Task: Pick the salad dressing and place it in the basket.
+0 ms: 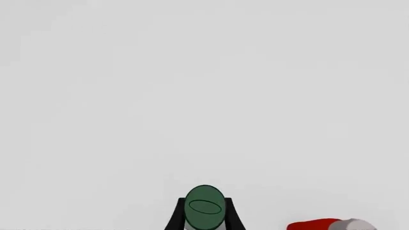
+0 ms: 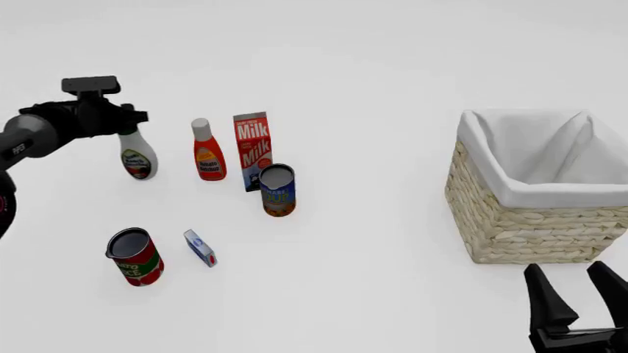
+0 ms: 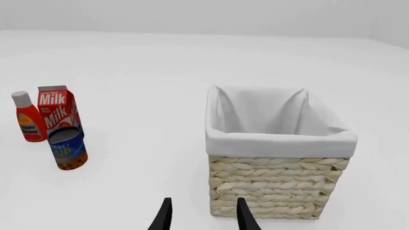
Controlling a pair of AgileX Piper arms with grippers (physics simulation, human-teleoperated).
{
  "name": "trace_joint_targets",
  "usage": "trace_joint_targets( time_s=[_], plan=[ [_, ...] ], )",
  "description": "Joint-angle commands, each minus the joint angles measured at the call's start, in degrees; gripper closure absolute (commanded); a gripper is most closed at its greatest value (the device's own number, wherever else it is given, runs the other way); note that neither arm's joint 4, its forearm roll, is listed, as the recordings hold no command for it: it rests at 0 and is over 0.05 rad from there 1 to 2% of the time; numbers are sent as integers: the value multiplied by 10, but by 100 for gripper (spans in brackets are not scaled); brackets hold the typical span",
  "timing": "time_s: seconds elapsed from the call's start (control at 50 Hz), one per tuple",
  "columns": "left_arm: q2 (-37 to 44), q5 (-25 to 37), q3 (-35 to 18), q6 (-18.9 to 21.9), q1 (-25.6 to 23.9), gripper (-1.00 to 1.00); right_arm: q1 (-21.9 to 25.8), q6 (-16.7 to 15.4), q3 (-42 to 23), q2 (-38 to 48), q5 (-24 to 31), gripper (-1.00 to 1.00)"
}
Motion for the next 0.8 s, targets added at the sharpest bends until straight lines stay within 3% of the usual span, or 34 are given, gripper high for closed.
trace_joint_targets(
  time_s=[0.02,0.4,0.54,0.64,0.8],
  plan=[
    [-20,-19,17,9,8,100,2,1,0,8,-6,-100],
    [-95,-19,19,27,24,100,2,7,0,0,2,-100],
    [-128,29,-27,32,11,100,4,7,0,-5,4,-100],
    [-160,56,-41,41,-17,100,4,7,0,-9,5,-100],
    [-222,66,-17,72,-74,100,8,6,0,-11,1,-100]
  ],
)
